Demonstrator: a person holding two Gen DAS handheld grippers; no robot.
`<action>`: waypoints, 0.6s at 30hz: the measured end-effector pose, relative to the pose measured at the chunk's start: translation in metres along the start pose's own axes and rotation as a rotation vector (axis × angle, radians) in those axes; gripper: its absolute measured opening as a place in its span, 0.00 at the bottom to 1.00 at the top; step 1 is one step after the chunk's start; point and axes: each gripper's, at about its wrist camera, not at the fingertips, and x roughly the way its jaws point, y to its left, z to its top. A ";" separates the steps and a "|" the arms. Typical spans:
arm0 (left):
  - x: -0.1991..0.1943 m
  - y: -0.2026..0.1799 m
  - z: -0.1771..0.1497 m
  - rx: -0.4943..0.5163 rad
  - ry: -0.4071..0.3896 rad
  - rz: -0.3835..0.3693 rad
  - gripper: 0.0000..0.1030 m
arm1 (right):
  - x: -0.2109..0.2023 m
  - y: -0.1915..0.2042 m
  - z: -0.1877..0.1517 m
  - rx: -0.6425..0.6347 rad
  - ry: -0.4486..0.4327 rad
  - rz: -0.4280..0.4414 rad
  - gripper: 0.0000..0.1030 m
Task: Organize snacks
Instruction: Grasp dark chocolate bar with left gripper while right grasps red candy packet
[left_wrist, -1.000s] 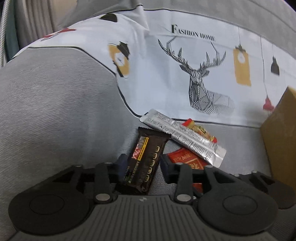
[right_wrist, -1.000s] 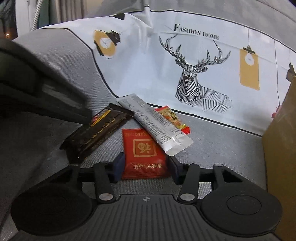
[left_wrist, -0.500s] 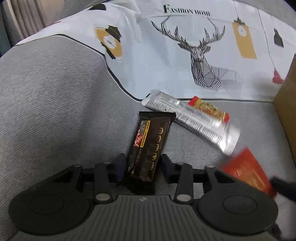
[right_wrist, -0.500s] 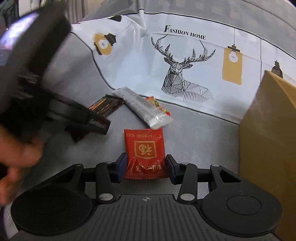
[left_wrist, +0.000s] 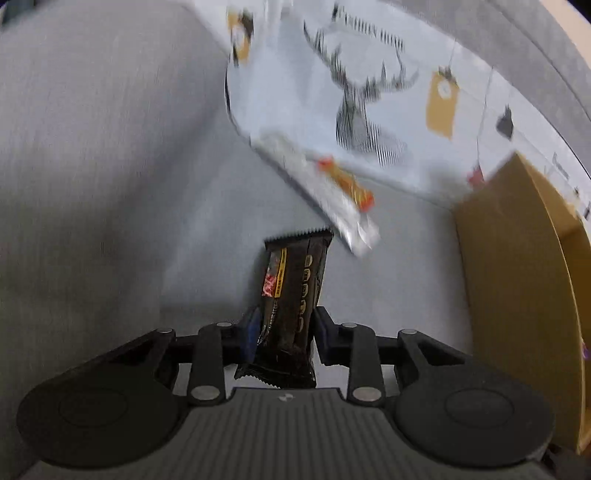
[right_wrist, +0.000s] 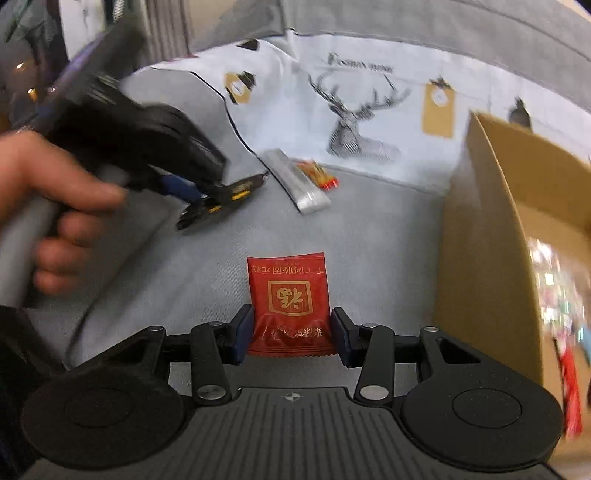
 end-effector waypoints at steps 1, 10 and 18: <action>0.001 0.001 -0.004 -0.004 0.034 -0.006 0.35 | 0.002 -0.002 -0.005 0.023 0.022 -0.007 0.46; 0.006 -0.003 -0.001 -0.007 0.038 0.015 0.61 | 0.023 -0.003 -0.016 0.033 0.038 0.025 0.53; 0.023 -0.016 0.001 0.067 0.076 0.100 0.63 | 0.037 0.004 -0.014 -0.016 0.056 0.039 0.65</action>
